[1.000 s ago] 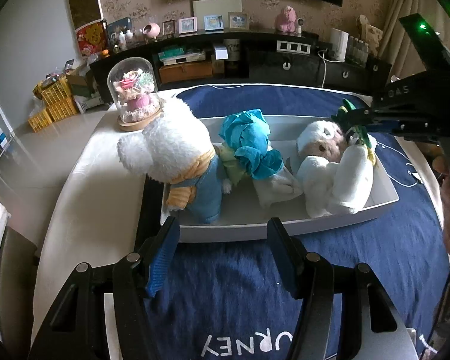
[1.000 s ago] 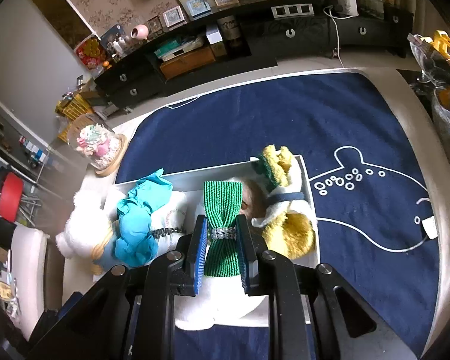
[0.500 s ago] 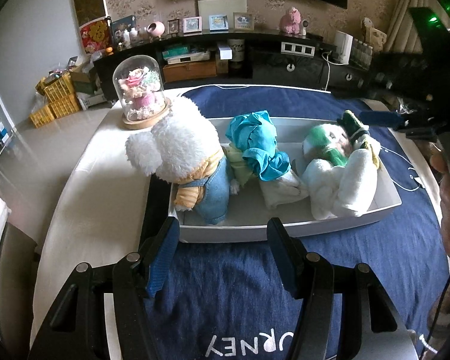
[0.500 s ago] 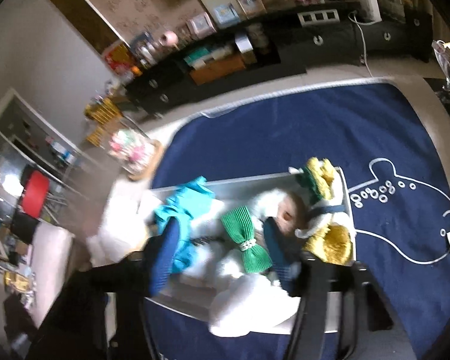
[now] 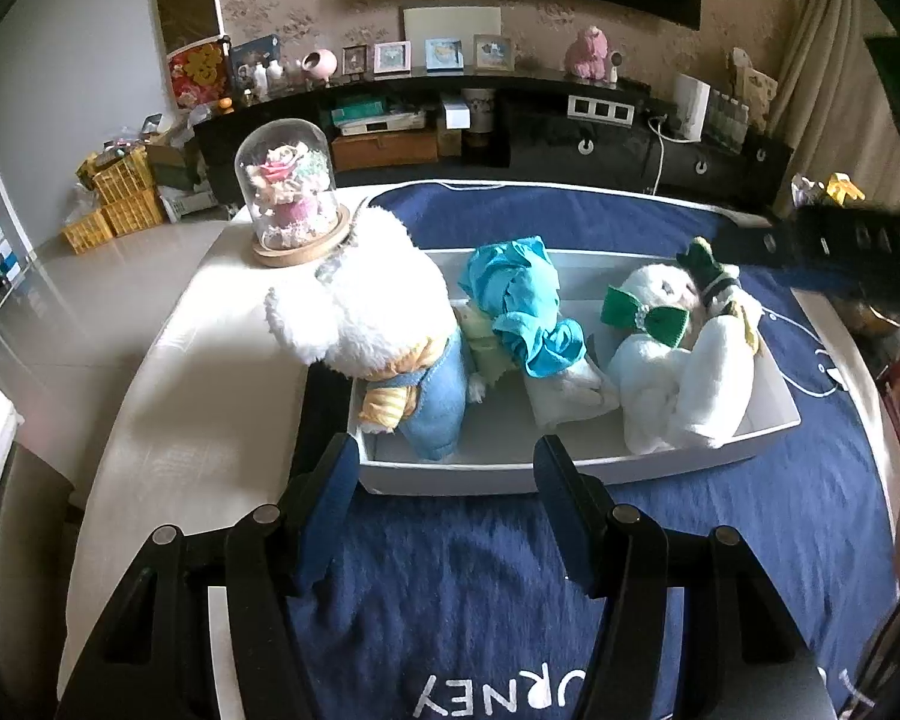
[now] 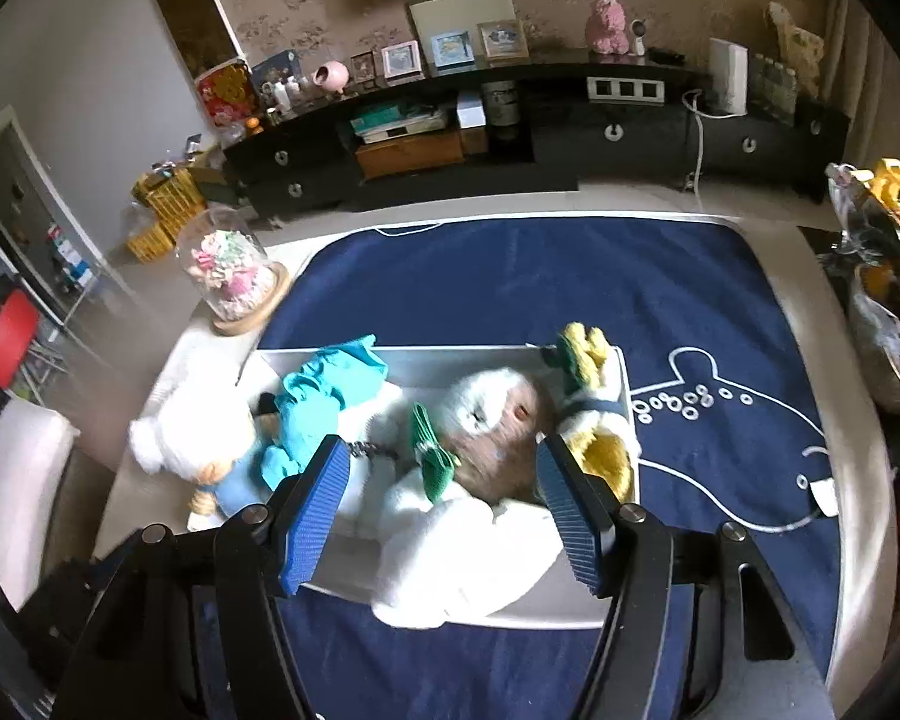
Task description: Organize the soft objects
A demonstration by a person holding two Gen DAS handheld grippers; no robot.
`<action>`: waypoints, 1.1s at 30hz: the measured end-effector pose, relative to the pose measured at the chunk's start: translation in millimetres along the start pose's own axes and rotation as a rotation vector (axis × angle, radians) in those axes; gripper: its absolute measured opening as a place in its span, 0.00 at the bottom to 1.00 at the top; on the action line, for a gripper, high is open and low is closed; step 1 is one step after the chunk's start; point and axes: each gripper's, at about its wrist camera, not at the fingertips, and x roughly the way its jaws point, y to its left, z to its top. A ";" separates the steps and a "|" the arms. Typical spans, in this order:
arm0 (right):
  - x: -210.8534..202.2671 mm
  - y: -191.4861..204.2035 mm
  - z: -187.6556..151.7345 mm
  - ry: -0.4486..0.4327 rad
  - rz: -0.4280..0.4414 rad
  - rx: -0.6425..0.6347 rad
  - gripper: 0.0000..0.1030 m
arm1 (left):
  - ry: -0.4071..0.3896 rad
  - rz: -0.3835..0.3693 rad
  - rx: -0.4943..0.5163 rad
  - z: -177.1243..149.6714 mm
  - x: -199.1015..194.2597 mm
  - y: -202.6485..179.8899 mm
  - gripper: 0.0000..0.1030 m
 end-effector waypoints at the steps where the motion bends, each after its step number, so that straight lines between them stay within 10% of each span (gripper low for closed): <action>1: -2.4 -0.2 -3.4 -0.002 -0.010 -0.001 1.00 | -0.004 0.001 -0.003 0.6 -0.9 0.9 0.59; 17: -49.6 14.9 -78.5 -0.089 -0.265 -0.084 1.00 | -0.087 0.078 -0.023 2.6 -18.6 -1.0 0.59; 33: -51.1 16.8 -100.6 -0.062 -0.210 -0.052 1.00 | -0.007 0.069 -0.041 -14.1 -16.3 -1.7 0.59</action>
